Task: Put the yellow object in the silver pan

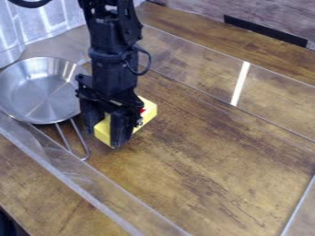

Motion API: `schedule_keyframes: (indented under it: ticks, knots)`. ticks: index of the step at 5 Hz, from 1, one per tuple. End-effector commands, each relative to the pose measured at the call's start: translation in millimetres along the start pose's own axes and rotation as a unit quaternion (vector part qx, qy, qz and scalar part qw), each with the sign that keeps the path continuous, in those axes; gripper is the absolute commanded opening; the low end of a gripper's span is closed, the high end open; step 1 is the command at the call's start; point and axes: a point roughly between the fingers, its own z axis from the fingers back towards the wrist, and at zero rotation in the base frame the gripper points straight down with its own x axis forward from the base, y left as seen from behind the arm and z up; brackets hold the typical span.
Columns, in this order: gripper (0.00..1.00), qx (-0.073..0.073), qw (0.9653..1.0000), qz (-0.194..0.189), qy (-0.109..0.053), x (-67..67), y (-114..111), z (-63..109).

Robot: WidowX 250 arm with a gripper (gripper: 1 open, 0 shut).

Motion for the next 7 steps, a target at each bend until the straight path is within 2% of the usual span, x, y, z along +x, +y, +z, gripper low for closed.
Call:
schedule_keyframes:
  ticks: [1,4,7]
  knots:
    - [0.0,0.008,0.9989,0.009,-0.045,8.6,9.1,27.6]
    - [0.0,0.012,0.9986,0.012,-0.05,7.5,13.8,35.7]
    - [0.0,0.015,0.9985,0.016,-0.051,7.4,17.8,34.3]
